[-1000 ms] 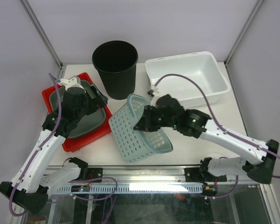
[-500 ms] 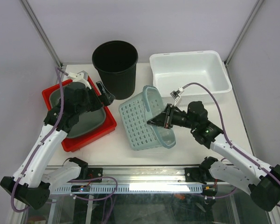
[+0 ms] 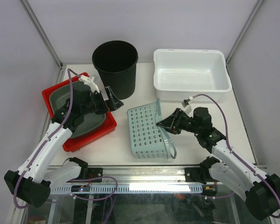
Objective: Turn the large container upside down
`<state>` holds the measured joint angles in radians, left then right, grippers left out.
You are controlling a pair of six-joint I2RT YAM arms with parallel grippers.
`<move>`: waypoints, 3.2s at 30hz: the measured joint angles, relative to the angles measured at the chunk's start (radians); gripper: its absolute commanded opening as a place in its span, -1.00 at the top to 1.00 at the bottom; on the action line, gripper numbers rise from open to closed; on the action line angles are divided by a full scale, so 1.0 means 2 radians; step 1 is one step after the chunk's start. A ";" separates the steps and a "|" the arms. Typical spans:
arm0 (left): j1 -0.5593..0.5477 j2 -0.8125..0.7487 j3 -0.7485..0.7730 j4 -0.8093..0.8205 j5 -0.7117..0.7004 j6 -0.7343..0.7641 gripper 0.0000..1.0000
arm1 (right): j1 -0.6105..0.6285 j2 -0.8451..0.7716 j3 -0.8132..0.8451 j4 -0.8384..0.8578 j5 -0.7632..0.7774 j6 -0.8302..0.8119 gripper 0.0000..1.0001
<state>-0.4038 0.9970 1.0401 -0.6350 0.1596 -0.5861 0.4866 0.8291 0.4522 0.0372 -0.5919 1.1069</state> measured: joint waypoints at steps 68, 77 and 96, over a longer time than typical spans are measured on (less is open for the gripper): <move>-0.116 -0.023 -0.235 0.263 0.113 -0.214 -0.51 | 0.281 0.130 0.363 -0.558 0.480 -0.226 0.72; -0.116 -0.019 -0.253 0.300 0.123 -0.228 -0.28 | 0.281 0.128 0.357 -0.548 0.481 -0.225 0.73; -0.114 -0.038 -0.232 0.300 0.113 -0.248 -0.20 | 0.242 0.050 0.280 -0.473 0.440 -0.179 1.00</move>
<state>-0.6327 0.9207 0.5755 -0.0341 0.3862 -1.0828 0.9710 0.9287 1.0115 -0.9085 0.2890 0.7494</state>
